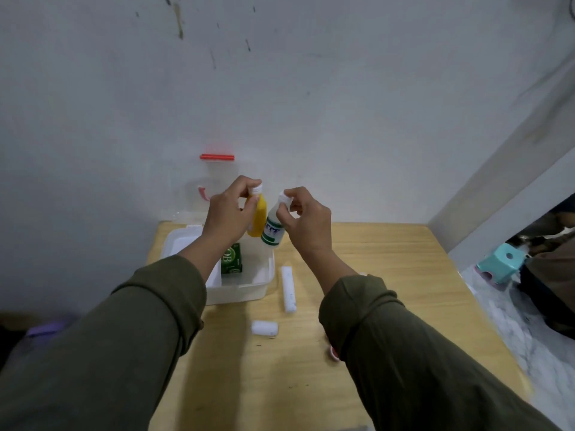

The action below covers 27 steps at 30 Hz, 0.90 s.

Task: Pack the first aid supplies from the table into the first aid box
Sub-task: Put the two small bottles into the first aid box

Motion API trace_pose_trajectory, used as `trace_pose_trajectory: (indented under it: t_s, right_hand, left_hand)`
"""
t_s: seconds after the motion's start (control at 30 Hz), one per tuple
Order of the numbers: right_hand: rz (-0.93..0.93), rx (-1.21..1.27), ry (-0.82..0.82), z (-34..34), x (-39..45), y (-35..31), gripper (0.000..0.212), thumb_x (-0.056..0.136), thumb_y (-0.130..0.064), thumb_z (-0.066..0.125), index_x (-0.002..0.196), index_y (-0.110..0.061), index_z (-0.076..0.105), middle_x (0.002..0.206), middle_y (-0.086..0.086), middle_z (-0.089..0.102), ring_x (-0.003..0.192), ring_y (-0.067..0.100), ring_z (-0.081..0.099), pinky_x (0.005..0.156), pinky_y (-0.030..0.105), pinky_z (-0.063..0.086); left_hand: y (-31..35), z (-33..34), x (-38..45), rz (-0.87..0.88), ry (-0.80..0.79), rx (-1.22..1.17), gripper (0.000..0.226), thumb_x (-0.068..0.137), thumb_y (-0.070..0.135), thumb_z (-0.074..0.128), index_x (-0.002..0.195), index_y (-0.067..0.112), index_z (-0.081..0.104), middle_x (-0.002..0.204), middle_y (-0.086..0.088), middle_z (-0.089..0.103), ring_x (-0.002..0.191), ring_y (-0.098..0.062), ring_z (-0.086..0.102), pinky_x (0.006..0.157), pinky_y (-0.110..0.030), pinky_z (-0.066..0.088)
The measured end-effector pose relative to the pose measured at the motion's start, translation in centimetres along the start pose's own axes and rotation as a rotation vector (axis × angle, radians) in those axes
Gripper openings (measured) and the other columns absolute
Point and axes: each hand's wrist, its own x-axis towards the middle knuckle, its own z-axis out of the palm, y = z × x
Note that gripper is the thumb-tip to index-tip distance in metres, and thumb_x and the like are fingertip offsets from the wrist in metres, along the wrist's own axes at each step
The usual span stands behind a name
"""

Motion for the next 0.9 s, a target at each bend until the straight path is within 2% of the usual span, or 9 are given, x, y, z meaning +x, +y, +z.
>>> trace_pose_trajectory:
  t_s: [0.3, 0.43, 0.6, 0.77, 0.9]
  right_hand:
    - [-0.015, -0.076, -0.093, 3.8, -1.2, 1.0, 0.024, 0.082, -0.019, 0.065, 0.105, -0.011, 0.063, 0.092, 0.010, 0.070, 0.084, 0.022, 0.065, 0.075, 0.035, 0.054]
    - [-0.051, -0.124, -0.112, 4.8, -1.8, 2.0, 0.025, 0.083, -0.019, 0.065, 0.106, -0.009, 0.063, 0.092, 0.011, 0.071, 0.084, 0.023, 0.066, 0.073, 0.036, 0.054]
    - [-0.076, -0.117, -0.132, 5.4, -2.6, 2.9, 0.023, 0.082, -0.016, 0.066, 0.103, -0.007, 0.063, 0.090, 0.013, 0.070, 0.083, 0.024, 0.065, 0.071, 0.033, 0.052]
    - [-0.102, -0.154, -0.181, 5.8, -2.8, 3.7, 0.022, 0.082, -0.015, 0.066, 0.101, -0.005, 0.063, 0.091, 0.014, 0.069, 0.081, 0.026, 0.064, 0.069, 0.031, 0.050]
    - [-0.146, -0.165, -0.196, 6.3, -3.4, 4.5, 0.021, 0.079, -0.012, 0.068, 0.098, -0.003, 0.064, 0.086, 0.015, 0.069, 0.076, 0.029, 0.064, 0.066, 0.032, 0.049]
  left_hand:
    - [-3.0, -0.2, -0.6, -0.046, -0.060, 0.006, 0.026, 0.090, 0.015, 0.059, 0.115, 0.019, 0.060, 0.117, -0.005, 0.065, 0.108, -0.020, 0.062, 0.092, -0.032, 0.050]
    - [-4.3, 0.0, -0.5, -0.061, -0.121, 0.033, 0.026, 0.090, 0.018, 0.060, 0.116, 0.022, 0.058, 0.117, -0.004, 0.065, 0.108, -0.019, 0.061, 0.090, -0.027, 0.048]
    - [-5.5, 0.3, -0.5, -0.102, -0.192, 0.039, 0.025, 0.091, 0.021, 0.059, 0.115, 0.026, 0.057, 0.119, -0.003, 0.064, 0.109, -0.021, 0.060, 0.090, -0.031, 0.051]
    - [-5.9, 0.5, -0.5, -0.098, -0.250, 0.072, 0.023, 0.091, 0.020, 0.057, 0.113, 0.026, 0.055, 0.119, -0.005, 0.063, 0.106, -0.023, 0.060, 0.081, -0.025, 0.048]
    - [-6.2, 0.8, -0.8, -0.073, -0.301, 0.098, 0.022, 0.090, 0.019, 0.058, 0.110, 0.026, 0.055, 0.112, -0.005, 0.065, 0.100, -0.023, 0.062, 0.083, -0.032, 0.054]
